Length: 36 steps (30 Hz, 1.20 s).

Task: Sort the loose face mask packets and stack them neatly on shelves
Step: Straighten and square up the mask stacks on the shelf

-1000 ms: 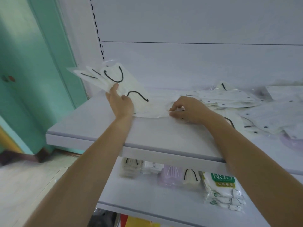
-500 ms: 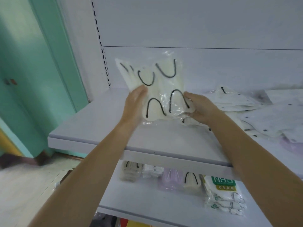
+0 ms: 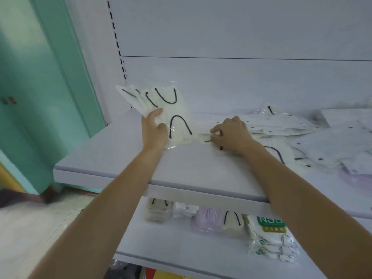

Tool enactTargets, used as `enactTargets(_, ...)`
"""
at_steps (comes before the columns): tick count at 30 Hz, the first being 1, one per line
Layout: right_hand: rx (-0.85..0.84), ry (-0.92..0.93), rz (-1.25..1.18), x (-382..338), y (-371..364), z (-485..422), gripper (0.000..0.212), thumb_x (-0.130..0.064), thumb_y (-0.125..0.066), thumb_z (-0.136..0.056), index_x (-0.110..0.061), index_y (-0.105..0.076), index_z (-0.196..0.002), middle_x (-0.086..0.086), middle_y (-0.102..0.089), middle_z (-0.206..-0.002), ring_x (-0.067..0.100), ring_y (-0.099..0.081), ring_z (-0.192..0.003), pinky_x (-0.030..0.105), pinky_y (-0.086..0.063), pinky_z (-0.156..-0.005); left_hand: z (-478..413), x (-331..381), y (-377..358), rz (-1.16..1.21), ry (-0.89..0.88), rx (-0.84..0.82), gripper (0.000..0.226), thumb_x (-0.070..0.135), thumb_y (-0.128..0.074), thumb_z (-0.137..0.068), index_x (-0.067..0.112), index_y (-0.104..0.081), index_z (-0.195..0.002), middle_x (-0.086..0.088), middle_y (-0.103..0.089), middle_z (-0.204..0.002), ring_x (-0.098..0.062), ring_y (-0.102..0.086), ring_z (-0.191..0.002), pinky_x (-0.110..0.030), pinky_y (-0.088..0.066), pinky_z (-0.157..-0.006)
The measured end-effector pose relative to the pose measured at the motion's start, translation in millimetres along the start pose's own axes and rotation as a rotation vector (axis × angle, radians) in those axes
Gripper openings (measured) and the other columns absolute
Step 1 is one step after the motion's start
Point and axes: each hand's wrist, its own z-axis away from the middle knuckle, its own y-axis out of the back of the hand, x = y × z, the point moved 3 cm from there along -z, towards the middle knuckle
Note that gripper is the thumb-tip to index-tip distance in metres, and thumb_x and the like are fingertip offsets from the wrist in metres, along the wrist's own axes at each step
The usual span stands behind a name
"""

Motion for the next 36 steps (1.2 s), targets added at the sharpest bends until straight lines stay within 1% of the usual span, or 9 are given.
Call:
enactTargets(4, 0.246, -0.117, -0.133, 3.1, 10.8, 2.5, 0.028, -0.022, -0.038, -0.096, -0.008, -0.061, -0.098, 0.011, -0.058, -0.096, 0.029, -0.052, -0.092, 0.032, -0.033, -0.077, -0.5, 0.1, 3.2, -0.025, -0.004, 0.089, 0.053, -0.005, -0.032, -0.088, 0.014, -0.044, -0.136, -0.004, -0.029, -0.146, -0.013, -0.040, -0.125, -0.002, -0.029, -0.083)
enactTargets(8, 0.426, -0.352, -0.955, 19.1, 27.1, 3.2, 0.018, -0.014, -0.033, -0.097, -0.013, -0.046, -0.084, 0.001, -0.052, -0.074, 0.014, -0.049, -0.059, 0.024, -0.032, -0.057, -0.8, 1.8, 7.3, 0.003, 0.027, 0.131, 0.053, -0.004, -0.032, -0.089, 0.014, -0.043, -0.137, -0.003, -0.027, -0.149, -0.015, -0.038, -0.129, -0.007, -0.030, -0.088)
enactTargets(12, 0.140, -0.365, -1.663, 6.6, 26.6, 7.2, 0.025, -0.007, -0.037, -0.097, -0.014, -0.045, -0.074, -0.003, -0.061, -0.054, 0.008, -0.041, -0.040, 0.020, -0.036, -0.047, 5.3, 6.6, 0.2, 0.064, 0.049, -0.017, 0.046, 0.003, -0.038, -0.089, 0.019, -0.051, -0.130, 0.003, -0.040, -0.137, -0.010, -0.045, -0.121, -0.025, -0.037, -0.102)
enactTargets(17, -0.111, -0.248, -1.460, -13.2, 14.1, 13.6, 0.017, -0.012, -0.047, -0.097, -0.013, -0.053, -0.082, 0.000, -0.063, -0.061, 0.007, -0.054, -0.041, 0.018, -0.049, -0.049, 10.4, 16.5, -9.0, 0.184, -0.074, -0.307, 0.013, 0.030, -0.055, -0.085, 0.026, -0.062, -0.075, 0.009, -0.064, -0.086, -0.005, -0.060, -0.081, -0.022, -0.046, -0.080)
enactTargets(19, -0.105, -0.188, -1.176, -12.3, 12.9, 13.7, 0.015, -0.019, -0.050, -0.096, -0.015, -0.059, -0.085, 0.000, -0.061, -0.076, 0.007, -0.061, -0.052, 0.020, -0.049, -0.057, 9.8, 11.8, -8.5, 0.116, -0.096, -0.277, 0.008, 0.023, -0.063, -0.085, 0.025, -0.067, -0.091, 0.004, -0.066, -0.106, -0.007, -0.064, -0.093, -0.021, -0.051, -0.078)
enactTargets(23, 0.102, -0.106, -0.428, 5.9, 20.9, 11.7, 0.034, -0.040, -0.058, -0.088, -0.021, -0.060, -0.116, 0.001, -0.059, -0.116, 0.016, -0.055, -0.105, 0.031, -0.043, -0.088, 5.0, 3.7, -5.2, 0.032, -0.078, -0.225, 0.056, 0.005, -0.062, -0.084, 0.025, -0.045, -0.133, 0.000, -0.047, -0.139, -0.018, -0.054, -0.114, -0.031, -0.051, -0.086)
enactTargets(26, -0.192, -0.152, -0.241, 15.2, 13.6, 17.4, 0.063, -0.059, -0.066, -0.073, -0.033, -0.052, -0.129, 0.001, -0.047, -0.135, 0.026, -0.034, -0.130, 0.043, -0.032, -0.106, 4.8, 5.0, -4.1, -0.009, -0.134, -0.220, 0.070, 0.002, -0.058, -0.087, 0.031, -0.031, -0.144, 0.017, -0.032, -0.142, 0.005, -0.030, -0.123, -0.017, -0.029, -0.100)
enactTargets(32, -0.077, -0.120, -0.249, 12.9, 16.3, 15.6, 0.021, -0.044, -0.060, -0.084, -0.029, -0.068, -0.096, -0.008, -0.061, -0.100, 0.016, -0.055, -0.103, 0.027, -0.037, -0.072, -1.7, -3.3, -7.3, -0.023, -0.029, -0.134, 0.045, 0.001, -0.051, -0.090, 0.019, -0.049, -0.132, 0.001, -0.038, -0.136, -0.013, -0.040, -0.128, -0.024, -0.038, -0.103)
enactTargets(36, -0.066, -0.121, -0.362, 12.1, 16.6, 13.8, 0.017, -0.035, -0.054, -0.090, -0.024, -0.067, -0.093, -0.008, -0.062, -0.100, 0.014, -0.057, -0.096, 0.027, -0.042, -0.075, -4.6, -4.1, -6.2, -0.031, -0.039, -0.081, 0.045, 0.001, -0.050, -0.090, 0.017, -0.049, -0.132, 0.000, -0.037, -0.135, -0.007, -0.041, -0.116, -0.002, -0.039, -0.077)
